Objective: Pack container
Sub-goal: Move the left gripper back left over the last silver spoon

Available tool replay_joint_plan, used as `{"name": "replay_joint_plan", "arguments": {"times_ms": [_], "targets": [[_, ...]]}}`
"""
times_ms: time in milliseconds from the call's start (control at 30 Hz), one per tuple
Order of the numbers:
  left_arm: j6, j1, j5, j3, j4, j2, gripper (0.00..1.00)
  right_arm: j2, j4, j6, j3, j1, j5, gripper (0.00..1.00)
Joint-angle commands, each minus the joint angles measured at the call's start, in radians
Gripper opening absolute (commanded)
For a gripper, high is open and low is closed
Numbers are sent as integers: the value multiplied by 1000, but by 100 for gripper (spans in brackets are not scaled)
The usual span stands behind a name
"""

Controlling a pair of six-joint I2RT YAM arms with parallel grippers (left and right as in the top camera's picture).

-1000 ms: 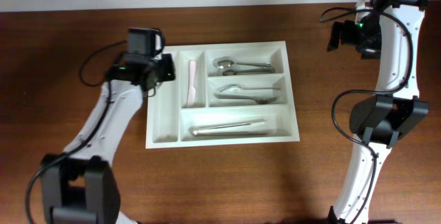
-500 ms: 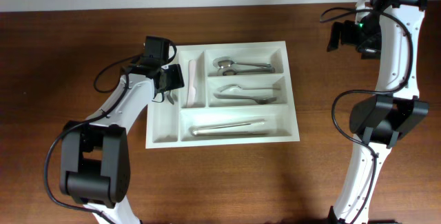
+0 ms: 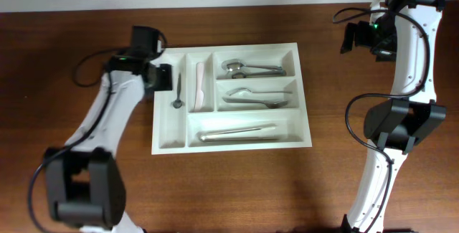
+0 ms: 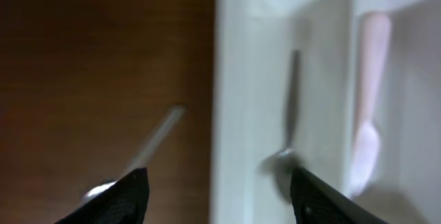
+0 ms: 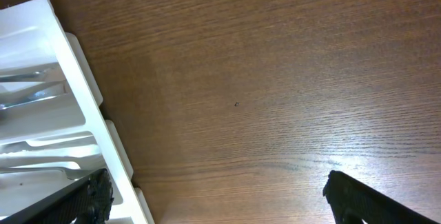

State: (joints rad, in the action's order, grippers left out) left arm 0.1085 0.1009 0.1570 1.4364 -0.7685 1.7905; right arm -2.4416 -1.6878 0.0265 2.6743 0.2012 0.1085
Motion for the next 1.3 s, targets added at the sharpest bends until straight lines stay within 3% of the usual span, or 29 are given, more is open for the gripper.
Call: {"name": "replay_joint_plan", "arguments": {"times_ms": [0,267,633,800,1133,1267], "targets": [[-90,-59,53,23,-29,-84,68,0,0,8,19,-3,-9,99],[-299,-190,-47,1,-150,-95,73,0,0,8,19,-3,-9,99],[-294,-362,-200,-153,18,-85,72,0,0,8,19,-3,-9,99],[-210,-391,-207,-220,62,-84,72,0,0,8,19,-3,-9,99],[156,-390,-248,-428,205,-84,72,0,0,8,19,-3,-9,99],[195,-393,-293,-502,298,-84,72,0,0,8,19,-3,-9,99]]}}
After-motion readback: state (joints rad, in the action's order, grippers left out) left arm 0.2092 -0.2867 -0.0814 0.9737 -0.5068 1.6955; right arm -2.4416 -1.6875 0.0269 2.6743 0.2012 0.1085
